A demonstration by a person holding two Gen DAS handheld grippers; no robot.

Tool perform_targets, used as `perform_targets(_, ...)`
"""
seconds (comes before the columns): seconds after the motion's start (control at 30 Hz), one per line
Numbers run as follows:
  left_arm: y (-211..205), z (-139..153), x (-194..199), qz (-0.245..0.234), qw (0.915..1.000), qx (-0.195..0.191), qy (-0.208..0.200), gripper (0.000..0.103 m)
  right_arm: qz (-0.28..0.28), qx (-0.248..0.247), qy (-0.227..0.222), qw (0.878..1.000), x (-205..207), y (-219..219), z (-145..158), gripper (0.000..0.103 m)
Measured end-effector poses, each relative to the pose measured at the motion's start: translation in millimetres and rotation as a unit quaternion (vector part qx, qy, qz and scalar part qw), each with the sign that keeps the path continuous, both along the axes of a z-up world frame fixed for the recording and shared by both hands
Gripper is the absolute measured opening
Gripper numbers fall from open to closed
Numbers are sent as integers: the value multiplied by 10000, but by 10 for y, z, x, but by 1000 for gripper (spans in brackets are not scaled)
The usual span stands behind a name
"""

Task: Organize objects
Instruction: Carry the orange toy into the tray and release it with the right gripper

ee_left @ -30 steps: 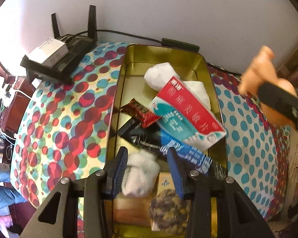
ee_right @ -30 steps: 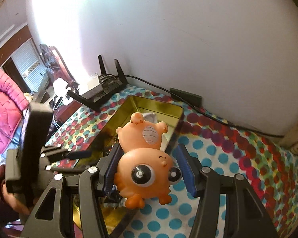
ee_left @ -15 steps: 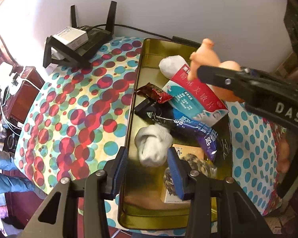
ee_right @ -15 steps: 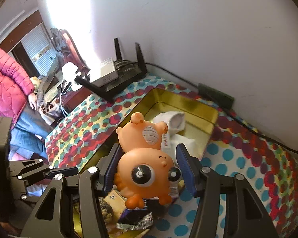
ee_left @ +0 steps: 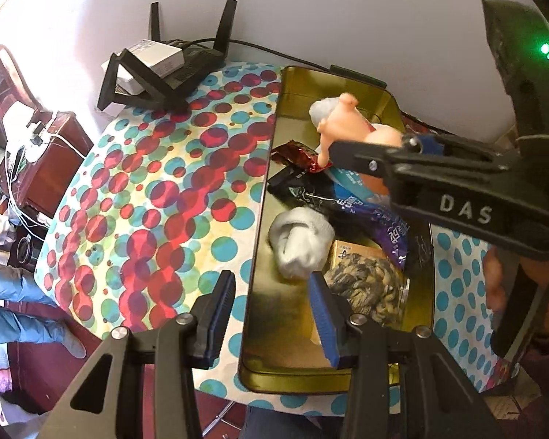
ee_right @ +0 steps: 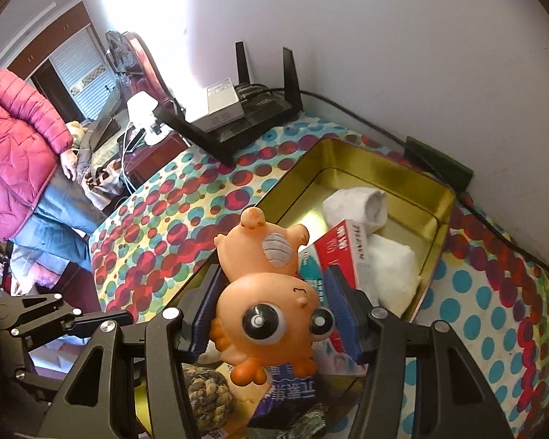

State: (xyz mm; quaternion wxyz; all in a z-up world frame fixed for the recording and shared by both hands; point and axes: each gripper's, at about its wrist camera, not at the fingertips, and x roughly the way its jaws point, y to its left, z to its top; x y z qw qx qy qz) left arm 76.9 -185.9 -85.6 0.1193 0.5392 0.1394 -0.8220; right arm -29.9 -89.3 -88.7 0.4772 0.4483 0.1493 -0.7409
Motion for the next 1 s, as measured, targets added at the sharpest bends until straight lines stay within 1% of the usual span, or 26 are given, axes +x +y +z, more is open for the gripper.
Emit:
perform_targets(0.17, -80, 58, 90, 157, 9998, -42, 87, 42, 25, 75, -74, 9999, 59, -44, -90, 54)
perform_targets(0.27, -112, 72, 110, 211, 9997, -3, 106, 42, -7, 101, -118, 9999, 71, -67, -128, 54)
perform_targets(0.73, -130, 122, 181, 233, 9995, -21, 206, 42, 21, 215, -70, 9997, 139, -120, -175, 54)
perform_targets(1.0, -121, 184, 184, 236, 9992, -161, 273, 42, -15, 260, -38, 9997, 160, -114, -172, 54)
